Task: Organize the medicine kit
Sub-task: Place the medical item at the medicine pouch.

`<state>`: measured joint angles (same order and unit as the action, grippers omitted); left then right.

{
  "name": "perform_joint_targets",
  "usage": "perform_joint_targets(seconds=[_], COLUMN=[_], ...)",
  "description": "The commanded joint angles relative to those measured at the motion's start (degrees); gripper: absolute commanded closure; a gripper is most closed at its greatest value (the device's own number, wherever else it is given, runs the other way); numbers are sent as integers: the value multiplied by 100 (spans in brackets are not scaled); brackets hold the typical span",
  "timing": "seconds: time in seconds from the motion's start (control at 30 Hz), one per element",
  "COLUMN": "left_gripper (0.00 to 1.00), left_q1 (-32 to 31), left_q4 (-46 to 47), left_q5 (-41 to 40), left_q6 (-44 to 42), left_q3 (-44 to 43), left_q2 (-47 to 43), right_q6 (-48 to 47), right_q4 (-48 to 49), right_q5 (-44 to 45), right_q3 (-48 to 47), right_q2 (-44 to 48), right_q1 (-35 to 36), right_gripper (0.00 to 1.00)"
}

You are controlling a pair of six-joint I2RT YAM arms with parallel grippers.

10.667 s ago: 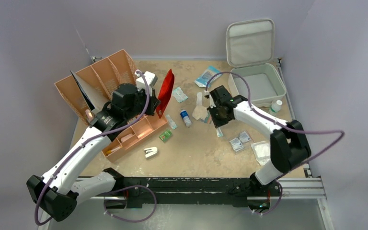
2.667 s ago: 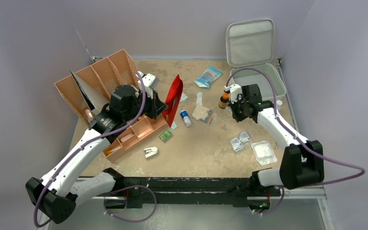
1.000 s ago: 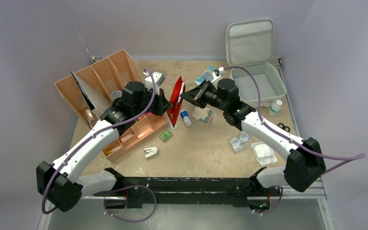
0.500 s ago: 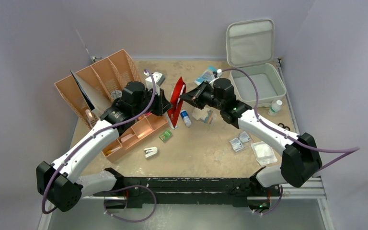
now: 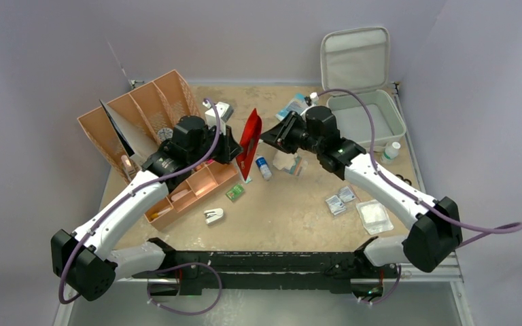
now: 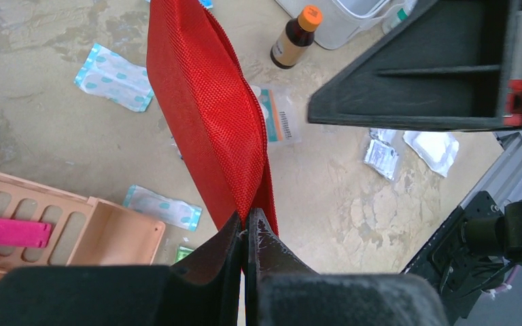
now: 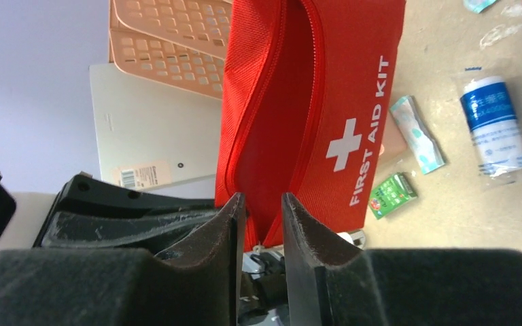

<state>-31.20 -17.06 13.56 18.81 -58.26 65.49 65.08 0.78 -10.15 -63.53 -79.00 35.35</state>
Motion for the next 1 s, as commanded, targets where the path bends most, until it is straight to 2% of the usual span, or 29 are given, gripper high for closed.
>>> perform_joint_targets(seconds=[0.0,0.23,0.43,0.53,0.97], left_gripper=[100,100,100,100,100], left_q1=[-9,-2,-6,-4,4], left_q4=[1,-263,-316,-309,-286], left_q5=[-386,-1238,-1918,-2129,-2358], left_q6=[-188,-463,-611,-633,-703], left_q3=[-95,-134,-88,-39,21], left_q2=[-205,-494,-805,-953,-1146], right_q6=[-825,-1509,-1914,-2224,-2921], right_q4=[-640,-1805,-1604,-1736,-2090], right_q5=[293,107,-40,-246,-23], right_q3=[-413,-988,-942,-1182,-2171], right_q2=[363,-53,-586,-1142,-2963], right_q1=[33,40,103,193,574], right_gripper=[70,69,69,69,72])
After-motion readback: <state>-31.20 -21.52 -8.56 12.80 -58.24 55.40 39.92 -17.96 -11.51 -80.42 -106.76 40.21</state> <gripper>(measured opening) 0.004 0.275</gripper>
